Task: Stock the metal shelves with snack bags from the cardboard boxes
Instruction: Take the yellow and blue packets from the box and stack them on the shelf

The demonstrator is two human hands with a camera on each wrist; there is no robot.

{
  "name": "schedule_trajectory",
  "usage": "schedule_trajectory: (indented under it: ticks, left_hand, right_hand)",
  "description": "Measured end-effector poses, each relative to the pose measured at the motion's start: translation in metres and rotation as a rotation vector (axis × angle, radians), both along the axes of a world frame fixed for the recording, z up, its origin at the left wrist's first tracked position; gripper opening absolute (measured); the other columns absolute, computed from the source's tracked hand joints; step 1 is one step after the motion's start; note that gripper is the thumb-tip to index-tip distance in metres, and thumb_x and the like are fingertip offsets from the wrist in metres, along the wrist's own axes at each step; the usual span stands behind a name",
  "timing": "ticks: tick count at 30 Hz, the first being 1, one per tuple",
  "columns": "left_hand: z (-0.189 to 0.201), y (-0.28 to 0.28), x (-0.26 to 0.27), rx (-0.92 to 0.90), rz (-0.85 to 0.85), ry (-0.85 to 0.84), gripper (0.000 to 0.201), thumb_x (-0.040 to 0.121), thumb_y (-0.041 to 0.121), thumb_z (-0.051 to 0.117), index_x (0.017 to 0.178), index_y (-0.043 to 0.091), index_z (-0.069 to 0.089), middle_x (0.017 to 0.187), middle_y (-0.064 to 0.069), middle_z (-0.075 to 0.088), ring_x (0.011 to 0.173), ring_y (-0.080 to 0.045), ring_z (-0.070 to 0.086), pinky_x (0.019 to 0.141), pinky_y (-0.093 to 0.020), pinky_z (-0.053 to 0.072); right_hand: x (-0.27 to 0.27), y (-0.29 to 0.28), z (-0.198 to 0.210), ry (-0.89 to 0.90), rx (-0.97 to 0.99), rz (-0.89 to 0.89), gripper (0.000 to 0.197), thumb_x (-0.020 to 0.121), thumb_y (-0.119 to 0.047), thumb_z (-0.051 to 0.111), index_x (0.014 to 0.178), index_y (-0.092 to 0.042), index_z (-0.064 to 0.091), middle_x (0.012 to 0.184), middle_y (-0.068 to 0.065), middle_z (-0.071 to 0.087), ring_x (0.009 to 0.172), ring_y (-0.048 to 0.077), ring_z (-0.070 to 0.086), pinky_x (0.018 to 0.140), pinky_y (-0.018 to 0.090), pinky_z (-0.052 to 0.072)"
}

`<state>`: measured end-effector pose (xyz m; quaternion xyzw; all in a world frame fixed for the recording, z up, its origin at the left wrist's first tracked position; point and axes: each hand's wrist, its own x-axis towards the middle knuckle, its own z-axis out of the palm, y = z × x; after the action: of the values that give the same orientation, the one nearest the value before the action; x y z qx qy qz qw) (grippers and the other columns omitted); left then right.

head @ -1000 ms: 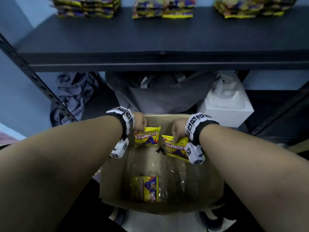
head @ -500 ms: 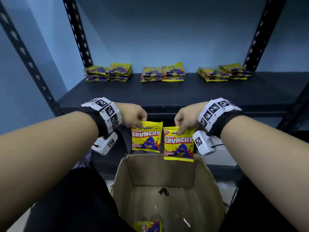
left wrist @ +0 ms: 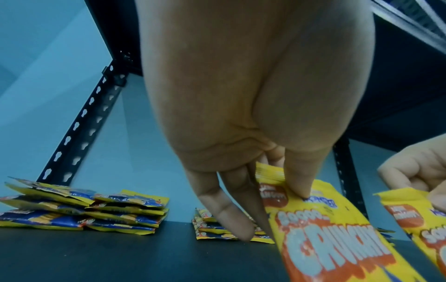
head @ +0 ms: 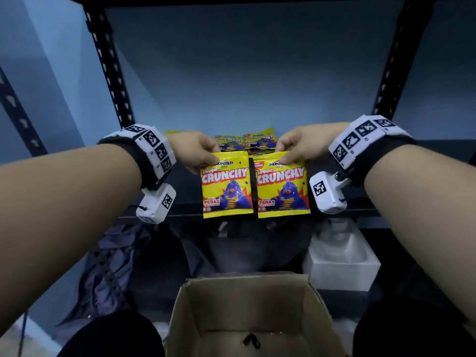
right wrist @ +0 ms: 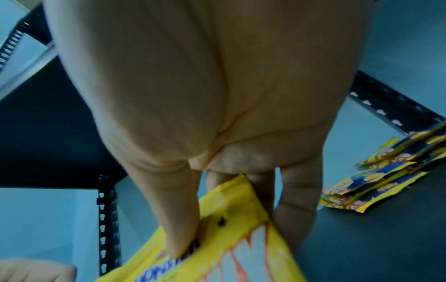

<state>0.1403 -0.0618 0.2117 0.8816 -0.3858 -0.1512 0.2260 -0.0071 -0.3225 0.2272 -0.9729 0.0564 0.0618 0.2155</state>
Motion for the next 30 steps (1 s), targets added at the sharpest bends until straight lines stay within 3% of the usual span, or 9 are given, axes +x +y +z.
schedule_trajectory:
  ticks: [4, 8, 12, 15, 18, 21, 25, 27, 30]
  left_hand:
    - [-0.005, -0.018, 0.019, 0.006, 0.065, -0.059, 0.006, 0.1, 0.021, 0.066, 0.095, 0.017, 0.066, 0.096, -0.007, 0.076, 0.085, -0.02, 0.074, 0.078, -0.037, 0.063]
    - [-0.016, -0.035, 0.031, 0.054, 0.082, -0.135, 0.006, 0.098, 0.022, 0.067, 0.094, 0.019, 0.066, 0.093, -0.003, 0.076, 0.086, -0.02, 0.075, 0.076, -0.037, 0.064]
    - [-0.025, -0.043, 0.035, 0.064, 0.101, -0.192, 0.005, 0.1, 0.019, 0.063, 0.104, 0.022, 0.064, 0.094, 0.001, 0.071, 0.084, -0.014, 0.072, 0.064, -0.026, 0.059]
    - [-0.029, -0.043, 0.039, 0.087, 0.1, -0.235, 0.014, 0.099, 0.019, 0.064, 0.112, 0.026, 0.064, 0.095, 0.002, 0.067, 0.089, -0.015, 0.068, 0.074, -0.029, 0.058]
    - [-0.029, -0.04, 0.04, 0.141, 0.064, -0.236, 0.018, 0.097, 0.024, 0.067, 0.114, 0.029, 0.064, 0.106, 0.004, 0.068, 0.098, -0.014, 0.066, 0.092, -0.034, 0.053]
    - [-0.024, -0.034, 0.034, 0.161, 0.036, -0.229, 0.021, 0.096, 0.028, 0.07, 0.116, 0.028, 0.066, 0.114, 0.008, 0.068, 0.107, -0.013, 0.064, 0.102, -0.037, 0.05]
    - [-0.018, -0.024, 0.02, 0.167, 0.022, -0.247, 0.021, 0.091, 0.035, 0.076, 0.107, 0.027, 0.066, 0.102, 0.006, 0.069, 0.093, -0.011, 0.065, 0.087, -0.031, 0.052]
    - [-0.02, -0.019, 0.012, 0.198, 0.032, -0.263, 0.025, 0.089, 0.04, 0.078, 0.105, 0.025, 0.065, 0.095, 0.008, 0.066, 0.085, -0.008, 0.061, 0.074, -0.027, 0.046]
    - [-0.027, -0.013, 0.002, 0.265, 0.088, -0.227, 0.039, 0.086, 0.053, 0.076, 0.102, 0.019, 0.066, 0.093, 0.004, 0.067, 0.084, -0.012, 0.061, 0.073, -0.029, 0.046]
  right_hand:
    - [0.016, -0.011, -0.008, -0.09, -0.016, -0.099, 0.004, 0.094, -0.029, 0.074, 0.096, -0.028, 0.07, 0.098, -0.005, 0.077, 0.097, 0.019, 0.073, 0.098, 0.04, 0.055]
    - [0.035, -0.017, -0.026, -0.092, -0.025, -0.146, 0.007, 0.094, -0.026, 0.074, 0.09, -0.028, 0.069, 0.094, -0.007, 0.075, 0.088, 0.013, 0.072, 0.093, 0.035, 0.057]
    - [0.046, -0.019, -0.034, -0.142, -0.081, -0.163, 0.011, 0.094, -0.026, 0.073, 0.087, -0.029, 0.065, 0.095, -0.007, 0.073, 0.084, 0.011, 0.067, 0.084, 0.031, 0.056]
    - [0.049, -0.019, -0.034, -0.148, -0.093, -0.173, 0.009, 0.094, -0.027, 0.073, 0.091, -0.03, 0.065, 0.096, -0.006, 0.071, 0.089, 0.014, 0.068, 0.084, 0.033, 0.056]
    - [0.049, -0.02, -0.034, -0.148, -0.121, -0.187, 0.011, 0.09, -0.033, 0.077, 0.091, -0.033, 0.066, 0.099, -0.008, 0.069, 0.096, 0.018, 0.068, 0.094, 0.038, 0.056]
    - [0.043, -0.018, -0.032, -0.145, -0.121, -0.188, 0.019, 0.089, -0.036, 0.078, 0.106, -0.033, 0.07, 0.109, -0.006, 0.068, 0.102, 0.02, 0.067, 0.101, 0.041, 0.053]
    - [0.031, -0.012, -0.031, -0.162, -0.084, -0.177, 0.021, 0.086, -0.036, 0.081, 0.103, -0.032, 0.071, 0.11, -0.004, 0.069, 0.102, 0.019, 0.067, 0.1, 0.04, 0.053]
    - [0.023, -0.007, -0.034, -0.158, -0.076, -0.166, 0.02, 0.085, -0.035, 0.083, 0.1, -0.029, 0.072, 0.102, -0.007, 0.071, 0.097, 0.017, 0.068, 0.093, 0.034, 0.054]
    - [0.011, -0.001, -0.041, -0.119, -0.107, -0.211, 0.029, 0.082, -0.042, 0.085, 0.099, -0.022, 0.073, 0.093, -0.007, 0.071, 0.087, 0.013, 0.066, 0.077, 0.03, 0.051]
